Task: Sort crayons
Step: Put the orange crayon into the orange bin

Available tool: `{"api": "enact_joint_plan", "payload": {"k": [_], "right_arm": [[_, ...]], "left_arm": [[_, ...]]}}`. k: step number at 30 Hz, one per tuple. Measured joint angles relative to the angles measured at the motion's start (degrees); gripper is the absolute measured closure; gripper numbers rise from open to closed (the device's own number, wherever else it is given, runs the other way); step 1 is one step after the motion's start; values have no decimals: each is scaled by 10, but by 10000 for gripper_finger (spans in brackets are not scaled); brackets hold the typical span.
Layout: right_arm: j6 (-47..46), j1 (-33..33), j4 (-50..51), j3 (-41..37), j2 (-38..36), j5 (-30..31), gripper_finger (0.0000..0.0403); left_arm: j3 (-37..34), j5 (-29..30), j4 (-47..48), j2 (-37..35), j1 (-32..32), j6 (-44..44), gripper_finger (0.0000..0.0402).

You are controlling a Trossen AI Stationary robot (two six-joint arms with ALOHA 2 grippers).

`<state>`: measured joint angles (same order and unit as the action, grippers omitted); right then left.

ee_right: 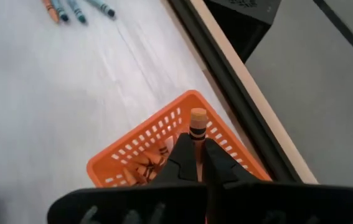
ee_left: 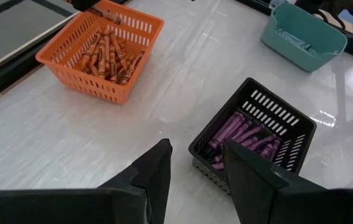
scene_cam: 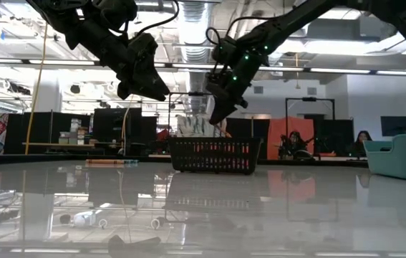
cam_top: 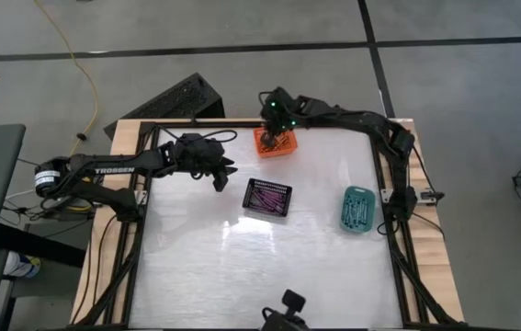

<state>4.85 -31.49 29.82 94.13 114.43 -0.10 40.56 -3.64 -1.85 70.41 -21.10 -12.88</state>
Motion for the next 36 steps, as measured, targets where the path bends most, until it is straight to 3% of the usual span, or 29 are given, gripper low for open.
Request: {"api": "enact_joint_plan", "payload": {"k": [15, 25, 36], "right_arm": [[103, 4, 33, 0, 0, 0, 403], [191, 4, 32, 0, 0, 43, 403], [241, 4, 49, 0, 2, 17, 403]], "left_arm": [[0, 0, 0, 0, 0, 0, 270], [0, 0, 0, 0, 0, 0, 270], [0, 0, 0, 0, 0, 0, 270]]}}
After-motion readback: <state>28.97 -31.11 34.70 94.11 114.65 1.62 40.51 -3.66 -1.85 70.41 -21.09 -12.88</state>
